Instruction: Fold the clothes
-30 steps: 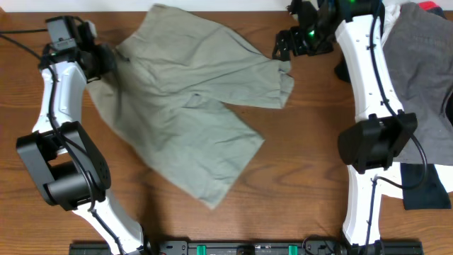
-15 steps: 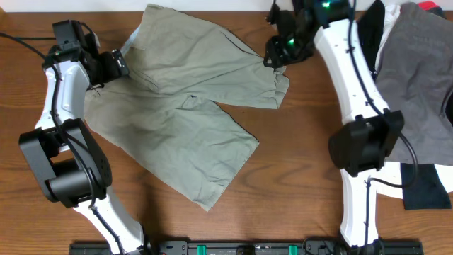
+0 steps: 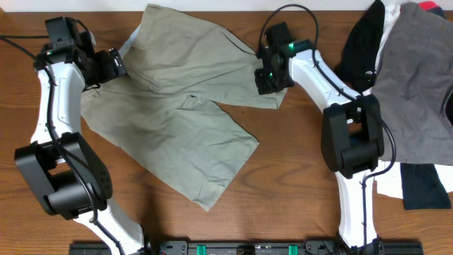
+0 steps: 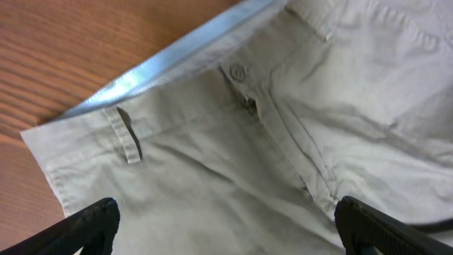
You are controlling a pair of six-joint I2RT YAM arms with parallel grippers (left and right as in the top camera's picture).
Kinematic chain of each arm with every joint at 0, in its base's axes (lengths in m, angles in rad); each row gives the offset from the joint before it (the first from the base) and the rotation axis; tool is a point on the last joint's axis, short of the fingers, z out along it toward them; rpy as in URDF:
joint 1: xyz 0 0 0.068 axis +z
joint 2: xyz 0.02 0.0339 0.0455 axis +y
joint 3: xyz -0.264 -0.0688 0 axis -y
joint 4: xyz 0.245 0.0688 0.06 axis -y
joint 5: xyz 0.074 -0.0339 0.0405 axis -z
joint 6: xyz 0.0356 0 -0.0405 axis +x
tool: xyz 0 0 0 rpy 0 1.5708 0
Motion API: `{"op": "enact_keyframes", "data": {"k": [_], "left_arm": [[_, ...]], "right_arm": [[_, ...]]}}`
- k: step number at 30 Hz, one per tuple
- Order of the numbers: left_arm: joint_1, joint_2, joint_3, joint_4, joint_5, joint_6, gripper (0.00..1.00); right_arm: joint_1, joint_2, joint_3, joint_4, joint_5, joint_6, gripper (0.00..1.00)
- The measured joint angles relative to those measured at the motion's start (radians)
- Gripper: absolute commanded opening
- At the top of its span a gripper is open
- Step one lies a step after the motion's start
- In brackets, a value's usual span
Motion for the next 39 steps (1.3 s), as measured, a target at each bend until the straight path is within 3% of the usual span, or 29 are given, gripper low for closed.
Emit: {"op": "enact_keyframes", "data": {"k": [13,27,29,32,34,36,39], "left_arm": [[0.000,0.000,0.000,-0.099,0.013,-0.003,0.98],[0.000,0.000,0.000,-0.114,0.103,-0.029,0.98],[0.000,0.000,0.000,-0.117,0.112,-0.033,0.98],[-0.001,0.000,0.000,-0.127,0.116,-0.037,0.98],[-0.001,0.000,0.000,-0.137,0.119,-0.028,0.98],[-0.001,0.000,0.000,-0.145,0.119,-0.007,0.98],[-0.002,0.000,0.000,-0.151,0.109,0.040,0.98]], "right_arm": [[-0.034,-0.050,-0.183,0.278,0.089,0.064,0.01],[-0.292,0.032,-0.166,0.597,0.080,0.014,0.03],[-0.295,0.042,-0.139,0.578,0.081,0.010,0.12],[-0.293,0.066,-0.050,0.453,0.066,0.002,0.59],[-0.288,0.089,0.069,0.253,0.053,-0.002,0.75],[-0.286,0.112,0.180,0.068,0.035,-0.002,0.85],[-0.282,0.130,0.372,-0.230,0.009,-0.014,0.88]]}}
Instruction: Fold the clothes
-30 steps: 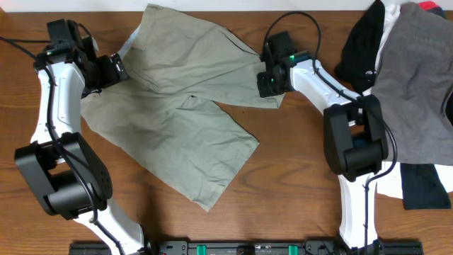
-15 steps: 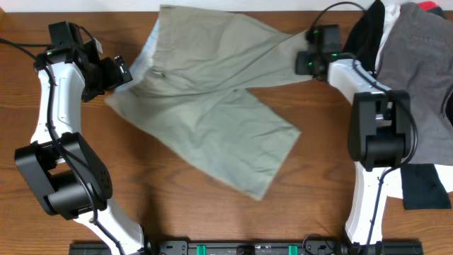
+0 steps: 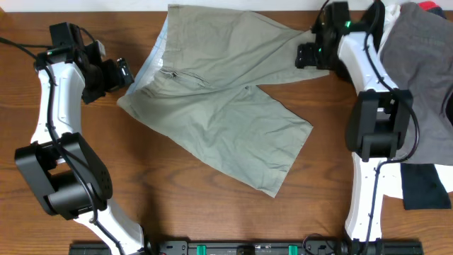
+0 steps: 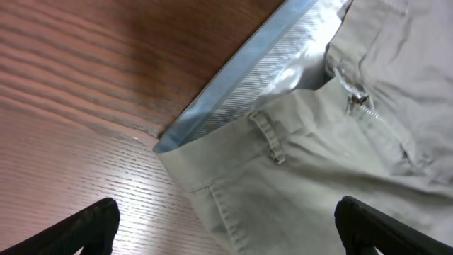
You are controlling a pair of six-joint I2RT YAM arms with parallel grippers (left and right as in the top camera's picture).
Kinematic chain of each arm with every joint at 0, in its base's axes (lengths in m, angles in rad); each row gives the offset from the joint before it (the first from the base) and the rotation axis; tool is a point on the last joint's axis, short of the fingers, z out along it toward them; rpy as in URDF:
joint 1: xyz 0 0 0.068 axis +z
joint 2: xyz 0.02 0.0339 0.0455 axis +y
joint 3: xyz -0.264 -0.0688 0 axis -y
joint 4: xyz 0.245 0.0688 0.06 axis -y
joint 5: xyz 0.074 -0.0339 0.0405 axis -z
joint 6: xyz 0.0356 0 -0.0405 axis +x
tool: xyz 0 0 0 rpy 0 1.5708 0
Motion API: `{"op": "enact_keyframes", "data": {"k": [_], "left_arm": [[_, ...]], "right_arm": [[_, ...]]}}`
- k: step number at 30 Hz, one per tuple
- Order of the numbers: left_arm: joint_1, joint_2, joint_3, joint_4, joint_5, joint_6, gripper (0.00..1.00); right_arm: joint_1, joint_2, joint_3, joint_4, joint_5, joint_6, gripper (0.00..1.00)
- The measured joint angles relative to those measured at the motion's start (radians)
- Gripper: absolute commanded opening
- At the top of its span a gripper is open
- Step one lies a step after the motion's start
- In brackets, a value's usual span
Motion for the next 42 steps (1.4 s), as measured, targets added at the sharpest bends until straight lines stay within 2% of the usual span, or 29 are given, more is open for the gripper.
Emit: {"op": "enact_keyframes", "data": {"k": [2,6,13,17,22,28,31,37,42], "left_arm": [[-0.001,0.000,0.000,-0.004,-0.023,0.032,0.98],[0.000,0.000,-0.002,-0.005,-0.053,0.100,0.98],[0.000,0.000,-0.061,-0.026,-0.072,0.220,0.98],[0.000,0.000,-0.082,-0.031,-0.075,0.257,0.98],[0.011,0.000,-0.085,-0.030,-0.075,0.254,0.98],[0.074,0.000,-0.094,-0.026,-0.071,0.215,0.98],[0.097,0.000,-0.097,-0.021,-0.050,0.219,0.98],[0.092,0.000,-0.150,0.039,-0.018,0.224,0.98],[0.090,0.000,-0.215,0.113,-0.014,0.224,0.98]], "right_arm": [[0.009,-0.005,0.113,-0.130,-0.006,-0.005,0.87],[0.048,-0.050,0.201,-0.270,-0.017,-0.028,0.85],[0.178,-0.111,0.213,-0.507,-0.050,-0.075,0.70],[0.267,-0.112,0.213,-0.608,-0.065,-0.087,0.66],[0.380,-0.126,0.176,-0.621,-0.027,-0.082,0.66],[0.492,-0.175,0.017,-0.591,0.027,-0.058,0.64],[0.523,-0.228,-0.114,-0.523,0.038,-0.047,0.65],[0.580,-0.465,-0.496,-0.313,0.053,-0.006,0.73],[0.637,-0.675,-0.816,-0.153,0.056,0.063,0.70]]}}
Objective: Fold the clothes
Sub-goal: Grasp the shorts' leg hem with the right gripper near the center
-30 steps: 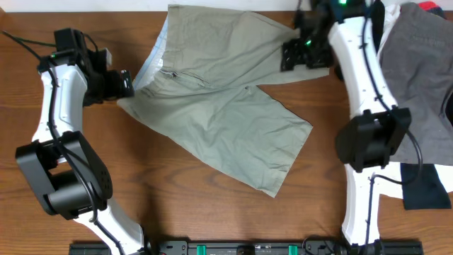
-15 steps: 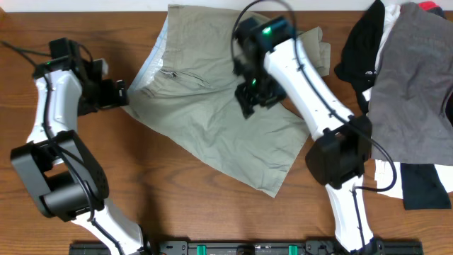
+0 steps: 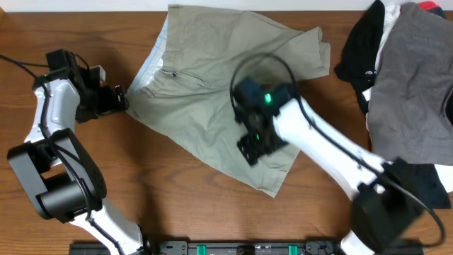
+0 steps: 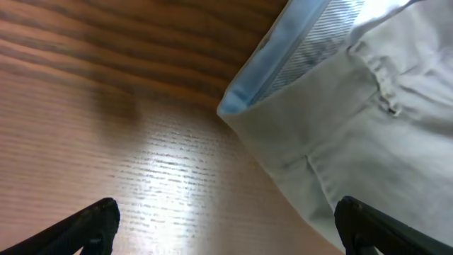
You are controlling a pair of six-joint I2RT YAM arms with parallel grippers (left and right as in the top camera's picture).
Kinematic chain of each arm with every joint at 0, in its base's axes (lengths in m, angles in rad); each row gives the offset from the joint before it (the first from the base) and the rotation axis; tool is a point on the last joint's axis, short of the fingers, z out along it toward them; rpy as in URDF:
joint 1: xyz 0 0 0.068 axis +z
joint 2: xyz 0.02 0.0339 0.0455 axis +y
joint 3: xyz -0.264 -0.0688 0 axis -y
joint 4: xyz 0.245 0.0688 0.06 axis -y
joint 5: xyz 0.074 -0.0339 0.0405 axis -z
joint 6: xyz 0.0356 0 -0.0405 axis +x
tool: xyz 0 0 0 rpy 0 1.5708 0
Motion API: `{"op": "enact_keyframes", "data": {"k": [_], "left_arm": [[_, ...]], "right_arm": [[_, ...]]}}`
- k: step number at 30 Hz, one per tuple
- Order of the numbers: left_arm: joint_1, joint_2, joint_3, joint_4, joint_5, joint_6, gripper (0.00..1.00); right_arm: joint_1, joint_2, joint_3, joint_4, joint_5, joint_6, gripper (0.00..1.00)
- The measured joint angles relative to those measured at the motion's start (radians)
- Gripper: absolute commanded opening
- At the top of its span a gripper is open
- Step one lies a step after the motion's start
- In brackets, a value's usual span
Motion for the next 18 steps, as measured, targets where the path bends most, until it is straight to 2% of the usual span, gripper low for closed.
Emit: {"op": "enact_keyframes", "data": {"k": [5,12,18], "left_arm": [[0.000,0.000,-0.035,0.076,0.001,0.000,0.98],[-0.010,0.000,-0.052,0.212,0.000,0.000,0.98],[-0.051,0.000,-0.057,0.238,0.000,0.004,0.98]], "right_arm": [[0.024,-0.037,-0.191,0.066,0.000,0.147,0.65],[0.023,-0.037,-0.267,0.067,-0.004,0.268,0.63],[0.029,-0.037,-0.289,0.086,-0.040,0.297,0.64]]}}
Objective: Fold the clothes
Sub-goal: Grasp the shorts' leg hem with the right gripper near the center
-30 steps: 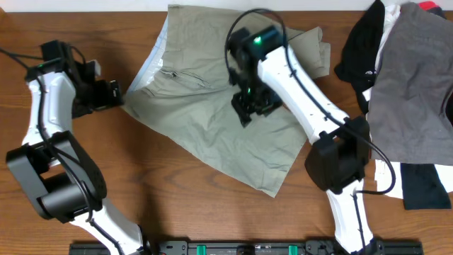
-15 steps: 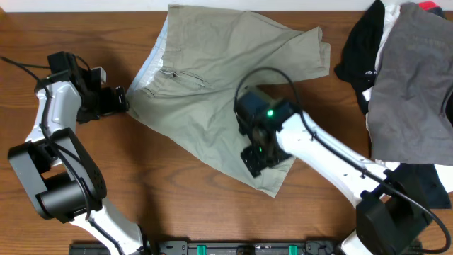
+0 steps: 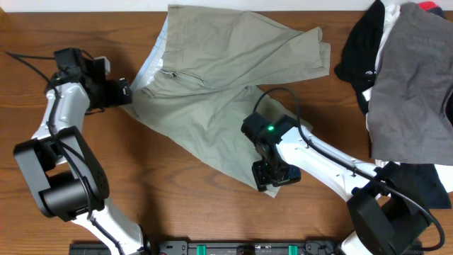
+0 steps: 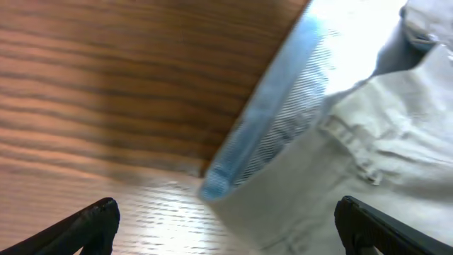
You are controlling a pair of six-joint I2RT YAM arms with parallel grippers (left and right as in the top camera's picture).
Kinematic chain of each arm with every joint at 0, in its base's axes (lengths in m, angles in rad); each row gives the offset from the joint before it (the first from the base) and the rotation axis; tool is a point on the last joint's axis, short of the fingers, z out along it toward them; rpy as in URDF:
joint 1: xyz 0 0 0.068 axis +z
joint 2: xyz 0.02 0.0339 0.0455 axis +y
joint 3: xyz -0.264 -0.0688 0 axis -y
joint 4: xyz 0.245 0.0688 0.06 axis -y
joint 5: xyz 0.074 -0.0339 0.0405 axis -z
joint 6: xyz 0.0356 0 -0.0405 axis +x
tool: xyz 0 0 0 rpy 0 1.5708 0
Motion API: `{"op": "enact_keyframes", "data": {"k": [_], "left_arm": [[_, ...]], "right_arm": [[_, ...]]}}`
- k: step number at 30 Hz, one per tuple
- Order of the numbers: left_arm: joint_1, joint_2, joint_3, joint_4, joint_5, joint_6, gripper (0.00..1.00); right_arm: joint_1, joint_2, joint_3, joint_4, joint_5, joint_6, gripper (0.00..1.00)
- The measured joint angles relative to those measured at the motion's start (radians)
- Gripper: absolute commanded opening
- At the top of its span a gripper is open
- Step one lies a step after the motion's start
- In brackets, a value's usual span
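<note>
Khaki shorts lie spread on the wooden table. The waistband is at the left, one leg reaches to the back right and the other to the front right. My left gripper is open at the waistband's near corner. In the left wrist view its fingers stand wide apart over the blue-lined waistband and bare wood, with nothing between them. My right gripper is down at the hem of the front leg, and its jaws are hidden under the wrist.
A pile of clothes in black, grey and white fills the table's right side, with more dark and white garments at the front right. The right arm lies across the front-right part of the table.
My right gripper was over the middle of the front leg and is now at that leg's hem, nearer the front. My left gripper has shifted slightly toward the waistband corner. The shorts lie as before.
At first the shorts lay further left, with my left gripper over the waistband and my right at the back leg's hem. Then the shorts lay further right and back, my right gripper at the far back right. Later it was over the front leg, now at its hem.
</note>
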Motion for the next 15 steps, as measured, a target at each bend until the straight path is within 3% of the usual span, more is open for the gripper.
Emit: {"op": "enact_keyframes", "data": {"k": [12,15], "left_arm": [[-0.056,0.109,0.000,0.018,-0.010,0.020,0.98],[-0.056,0.112,0.000,0.021,-0.012,0.019,0.92]], "right_arm": [[0.067,0.000,-0.120,0.172,-0.018,0.005,0.65],[0.067,0.000,-0.159,0.214,-0.004,0.012,0.61]]}}
